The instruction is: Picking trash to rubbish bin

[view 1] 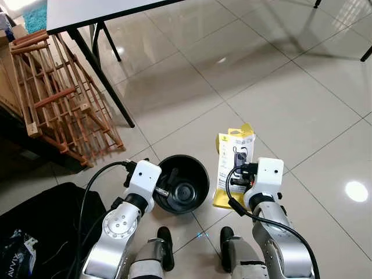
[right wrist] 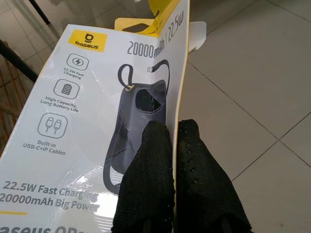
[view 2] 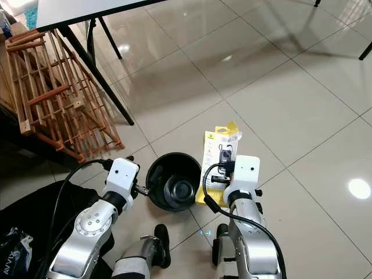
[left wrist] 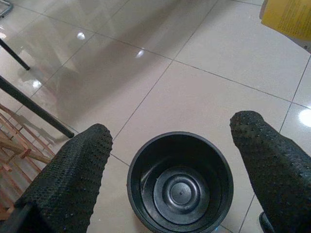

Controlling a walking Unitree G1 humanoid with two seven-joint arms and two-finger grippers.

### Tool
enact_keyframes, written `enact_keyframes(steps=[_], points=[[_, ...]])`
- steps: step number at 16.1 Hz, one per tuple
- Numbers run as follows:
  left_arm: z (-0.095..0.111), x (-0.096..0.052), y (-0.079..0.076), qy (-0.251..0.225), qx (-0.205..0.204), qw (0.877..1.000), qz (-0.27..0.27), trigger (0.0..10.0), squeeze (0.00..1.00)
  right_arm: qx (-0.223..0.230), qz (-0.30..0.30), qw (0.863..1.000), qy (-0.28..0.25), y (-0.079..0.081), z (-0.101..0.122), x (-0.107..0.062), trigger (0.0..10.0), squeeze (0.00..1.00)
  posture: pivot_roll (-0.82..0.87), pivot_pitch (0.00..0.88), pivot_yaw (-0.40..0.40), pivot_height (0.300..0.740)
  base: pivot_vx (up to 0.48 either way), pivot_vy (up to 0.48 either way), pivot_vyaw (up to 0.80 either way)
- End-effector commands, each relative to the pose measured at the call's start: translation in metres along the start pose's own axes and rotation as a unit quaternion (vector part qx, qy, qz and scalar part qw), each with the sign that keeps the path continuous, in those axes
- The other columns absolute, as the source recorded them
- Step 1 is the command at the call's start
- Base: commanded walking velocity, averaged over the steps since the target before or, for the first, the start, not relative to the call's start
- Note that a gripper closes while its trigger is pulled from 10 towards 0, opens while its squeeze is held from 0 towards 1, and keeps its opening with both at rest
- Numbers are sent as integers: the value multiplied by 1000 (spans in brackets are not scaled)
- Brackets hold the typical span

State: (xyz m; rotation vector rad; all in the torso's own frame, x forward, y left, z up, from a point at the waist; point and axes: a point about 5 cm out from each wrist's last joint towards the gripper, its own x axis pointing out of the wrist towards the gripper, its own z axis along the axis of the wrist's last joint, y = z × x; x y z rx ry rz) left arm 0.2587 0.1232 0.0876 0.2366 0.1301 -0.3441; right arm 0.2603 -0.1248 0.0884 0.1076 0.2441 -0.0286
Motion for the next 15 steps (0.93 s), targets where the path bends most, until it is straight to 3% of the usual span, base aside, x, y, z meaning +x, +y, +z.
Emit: enact_keyframes(steps=[1,15], points=[[-6,-6,0,15,5,1000,-1,10000,0,20,11,1000,10,9,-6,-5,0,0,-9,373,109,740,0,0,0],[-8,-9,0,22,7,1000,-6,10000,0,26,10,1000,13,11,-9,-6,0,0,0,381,119,740,0,0,0]])
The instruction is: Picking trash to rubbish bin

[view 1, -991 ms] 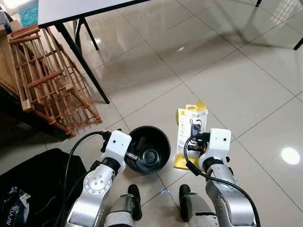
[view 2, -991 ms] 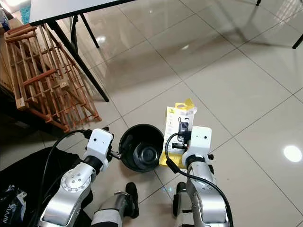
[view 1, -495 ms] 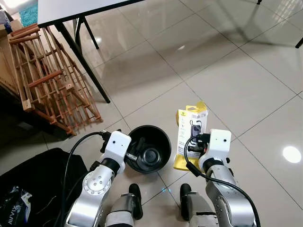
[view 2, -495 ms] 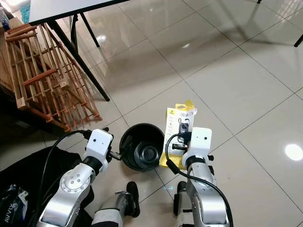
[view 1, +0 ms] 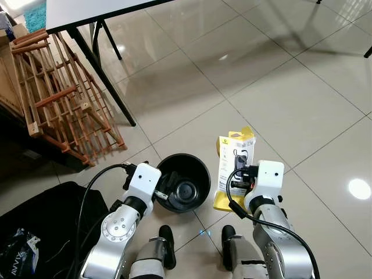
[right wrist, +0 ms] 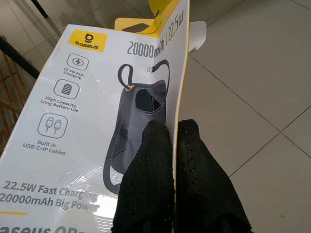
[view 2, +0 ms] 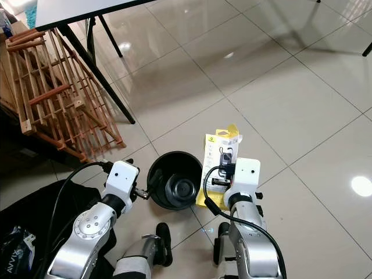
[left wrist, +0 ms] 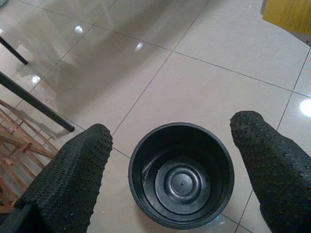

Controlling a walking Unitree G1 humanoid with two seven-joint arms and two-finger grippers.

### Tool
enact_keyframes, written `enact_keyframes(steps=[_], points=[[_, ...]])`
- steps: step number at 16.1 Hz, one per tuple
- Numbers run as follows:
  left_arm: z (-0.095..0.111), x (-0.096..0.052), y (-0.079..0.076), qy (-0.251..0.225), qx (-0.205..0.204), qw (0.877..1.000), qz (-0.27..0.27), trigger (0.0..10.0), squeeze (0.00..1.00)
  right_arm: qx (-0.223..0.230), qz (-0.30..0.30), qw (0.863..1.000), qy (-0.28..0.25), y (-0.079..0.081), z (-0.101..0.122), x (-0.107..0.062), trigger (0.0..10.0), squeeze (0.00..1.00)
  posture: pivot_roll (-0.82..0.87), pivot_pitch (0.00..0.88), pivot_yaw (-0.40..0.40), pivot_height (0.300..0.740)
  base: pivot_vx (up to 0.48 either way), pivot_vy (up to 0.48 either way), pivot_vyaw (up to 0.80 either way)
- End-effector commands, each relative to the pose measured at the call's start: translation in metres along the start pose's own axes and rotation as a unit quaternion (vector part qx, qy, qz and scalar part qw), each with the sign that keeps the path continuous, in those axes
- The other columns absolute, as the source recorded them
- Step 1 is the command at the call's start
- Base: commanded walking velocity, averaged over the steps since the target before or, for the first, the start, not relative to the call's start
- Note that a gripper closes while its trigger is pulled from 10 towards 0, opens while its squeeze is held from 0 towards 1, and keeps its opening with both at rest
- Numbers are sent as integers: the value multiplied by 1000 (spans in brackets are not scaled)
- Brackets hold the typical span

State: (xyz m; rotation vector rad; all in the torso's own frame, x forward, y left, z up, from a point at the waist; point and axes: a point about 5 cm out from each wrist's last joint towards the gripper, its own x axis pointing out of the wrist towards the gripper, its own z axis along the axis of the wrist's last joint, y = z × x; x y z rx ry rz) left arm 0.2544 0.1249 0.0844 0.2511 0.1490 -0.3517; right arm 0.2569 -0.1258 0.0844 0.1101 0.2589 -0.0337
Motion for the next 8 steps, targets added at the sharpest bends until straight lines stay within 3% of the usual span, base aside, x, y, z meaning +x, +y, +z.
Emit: enact_keyframes(steps=[1,8], points=[[-4,-5,1,12,2,1000,-2,10000,0,24,13,1000,6,12,-5,-4,0,0,0,381,119,740,0,0,0],[-5,-6,1,14,4,1000,-4,10000,0,26,12,1000,8,13,-6,-5,0,0,2,387,123,740,0,0,0]])
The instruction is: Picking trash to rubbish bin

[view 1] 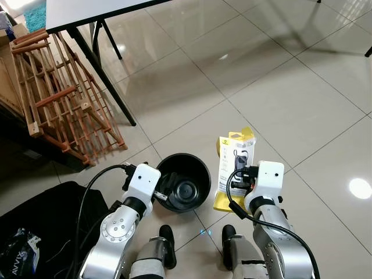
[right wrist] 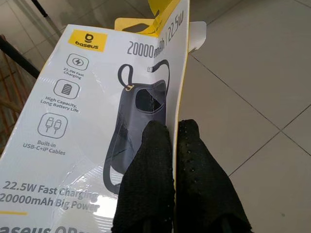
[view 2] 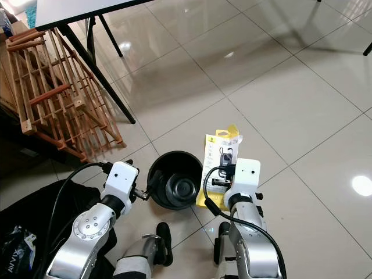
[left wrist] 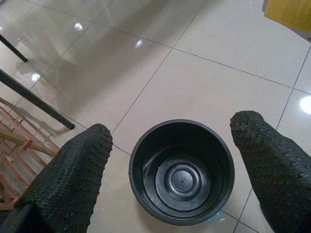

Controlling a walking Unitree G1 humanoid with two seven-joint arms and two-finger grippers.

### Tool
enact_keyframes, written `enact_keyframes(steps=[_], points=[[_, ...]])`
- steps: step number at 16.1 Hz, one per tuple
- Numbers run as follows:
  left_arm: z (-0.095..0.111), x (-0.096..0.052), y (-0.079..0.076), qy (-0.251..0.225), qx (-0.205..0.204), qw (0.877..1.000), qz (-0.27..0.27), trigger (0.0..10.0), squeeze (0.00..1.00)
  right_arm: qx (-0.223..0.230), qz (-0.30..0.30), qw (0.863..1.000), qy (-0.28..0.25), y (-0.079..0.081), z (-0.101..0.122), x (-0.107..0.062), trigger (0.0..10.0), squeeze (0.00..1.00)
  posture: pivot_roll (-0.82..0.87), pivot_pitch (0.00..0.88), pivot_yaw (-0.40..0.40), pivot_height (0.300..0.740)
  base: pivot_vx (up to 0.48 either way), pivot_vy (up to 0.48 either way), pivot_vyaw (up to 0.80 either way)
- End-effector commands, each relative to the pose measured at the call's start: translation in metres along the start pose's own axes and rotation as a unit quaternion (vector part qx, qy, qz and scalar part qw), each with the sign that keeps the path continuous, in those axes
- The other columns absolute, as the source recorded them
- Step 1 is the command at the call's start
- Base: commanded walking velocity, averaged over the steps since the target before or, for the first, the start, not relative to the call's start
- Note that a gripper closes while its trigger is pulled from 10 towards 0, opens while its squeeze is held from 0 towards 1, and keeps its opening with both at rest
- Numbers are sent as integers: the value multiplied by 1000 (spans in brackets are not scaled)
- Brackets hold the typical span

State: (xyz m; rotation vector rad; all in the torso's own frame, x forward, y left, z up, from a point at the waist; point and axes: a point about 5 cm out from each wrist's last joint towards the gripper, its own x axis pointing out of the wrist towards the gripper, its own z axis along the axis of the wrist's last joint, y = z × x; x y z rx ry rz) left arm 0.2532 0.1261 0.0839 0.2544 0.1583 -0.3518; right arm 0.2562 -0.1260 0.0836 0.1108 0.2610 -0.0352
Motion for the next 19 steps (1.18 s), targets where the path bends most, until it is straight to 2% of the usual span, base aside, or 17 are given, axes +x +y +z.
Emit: enact_keyframes(steps=[1,8,19], points=[[-4,-5,0,10,3,1000,-3,10000,0,25,13,1000,7,13,-5,-4,0,0,3,387,125,740,0,0,0],[-5,-6,0,12,6,1000,-6,10000,0,27,11,1000,9,13,-7,-5,0,0,3,391,128,736,0,0,0],[-5,-6,-1,12,7,1000,-9,10000,0,26,8,1000,11,12,-9,-4,0,0,4,390,130,643,0,0,0]])
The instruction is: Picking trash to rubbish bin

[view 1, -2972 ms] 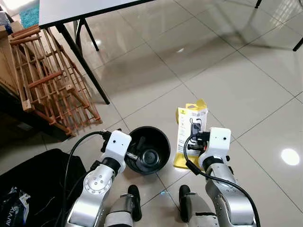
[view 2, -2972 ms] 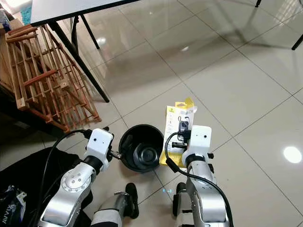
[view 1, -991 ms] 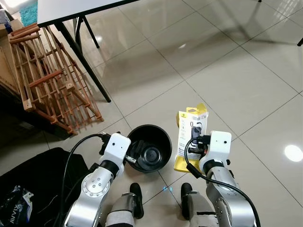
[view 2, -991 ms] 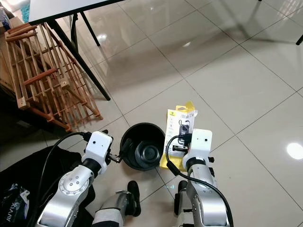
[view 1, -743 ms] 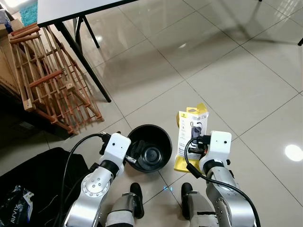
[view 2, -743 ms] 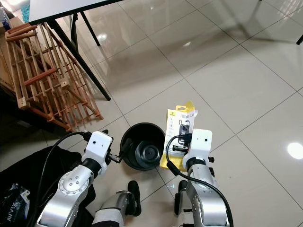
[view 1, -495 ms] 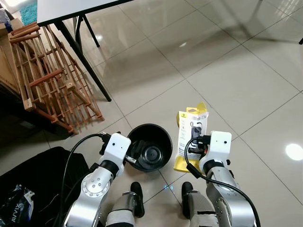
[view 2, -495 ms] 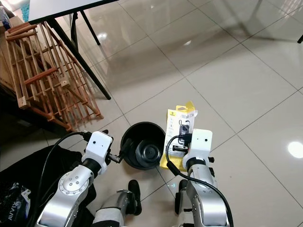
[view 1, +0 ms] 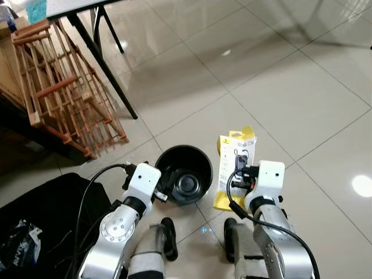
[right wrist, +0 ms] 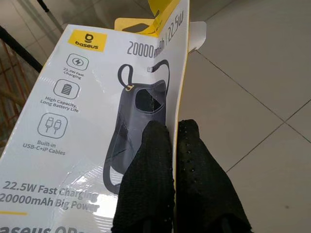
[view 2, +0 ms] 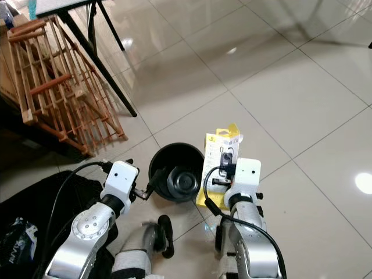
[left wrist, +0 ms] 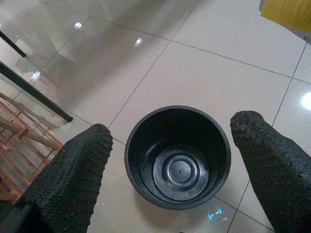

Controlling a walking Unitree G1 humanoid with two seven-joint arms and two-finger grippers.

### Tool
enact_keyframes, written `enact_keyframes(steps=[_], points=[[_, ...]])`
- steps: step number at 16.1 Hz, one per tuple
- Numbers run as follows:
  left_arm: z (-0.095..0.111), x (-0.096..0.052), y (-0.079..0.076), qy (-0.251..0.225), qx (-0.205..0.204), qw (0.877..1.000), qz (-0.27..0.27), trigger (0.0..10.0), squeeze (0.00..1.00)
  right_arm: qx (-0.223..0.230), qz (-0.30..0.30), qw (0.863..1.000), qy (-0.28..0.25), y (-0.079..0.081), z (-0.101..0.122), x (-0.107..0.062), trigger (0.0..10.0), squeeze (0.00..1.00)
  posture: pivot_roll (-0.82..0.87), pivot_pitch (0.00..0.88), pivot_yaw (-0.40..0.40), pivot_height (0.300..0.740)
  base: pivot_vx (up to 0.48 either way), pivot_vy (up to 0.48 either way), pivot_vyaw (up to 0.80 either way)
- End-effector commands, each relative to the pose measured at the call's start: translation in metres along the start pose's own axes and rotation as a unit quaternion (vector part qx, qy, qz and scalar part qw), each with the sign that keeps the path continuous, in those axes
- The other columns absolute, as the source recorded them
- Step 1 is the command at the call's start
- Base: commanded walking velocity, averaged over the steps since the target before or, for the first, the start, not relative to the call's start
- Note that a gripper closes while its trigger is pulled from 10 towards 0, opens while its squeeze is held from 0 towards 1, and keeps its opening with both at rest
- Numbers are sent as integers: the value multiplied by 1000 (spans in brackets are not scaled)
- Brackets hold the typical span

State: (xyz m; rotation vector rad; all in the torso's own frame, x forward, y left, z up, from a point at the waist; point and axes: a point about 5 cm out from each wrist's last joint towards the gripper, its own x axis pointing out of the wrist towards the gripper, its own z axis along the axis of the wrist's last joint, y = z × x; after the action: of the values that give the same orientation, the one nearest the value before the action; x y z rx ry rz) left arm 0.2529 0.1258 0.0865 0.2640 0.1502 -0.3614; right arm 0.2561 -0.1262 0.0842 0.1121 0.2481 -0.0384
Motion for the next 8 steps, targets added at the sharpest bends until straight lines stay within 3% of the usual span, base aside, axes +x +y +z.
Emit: enact_keyframes(steps=[1,8], points=[[-7,-5,-1,16,2,1000,-7,10000,0,25,8,999,18,12,-10,-5,0,0,2,392,133,629,0,0,0],[-7,-6,-1,13,11,1000,-15,10000,0,26,8,999,16,12,-10,-5,0,0,7,394,135,574,0,0,0]])
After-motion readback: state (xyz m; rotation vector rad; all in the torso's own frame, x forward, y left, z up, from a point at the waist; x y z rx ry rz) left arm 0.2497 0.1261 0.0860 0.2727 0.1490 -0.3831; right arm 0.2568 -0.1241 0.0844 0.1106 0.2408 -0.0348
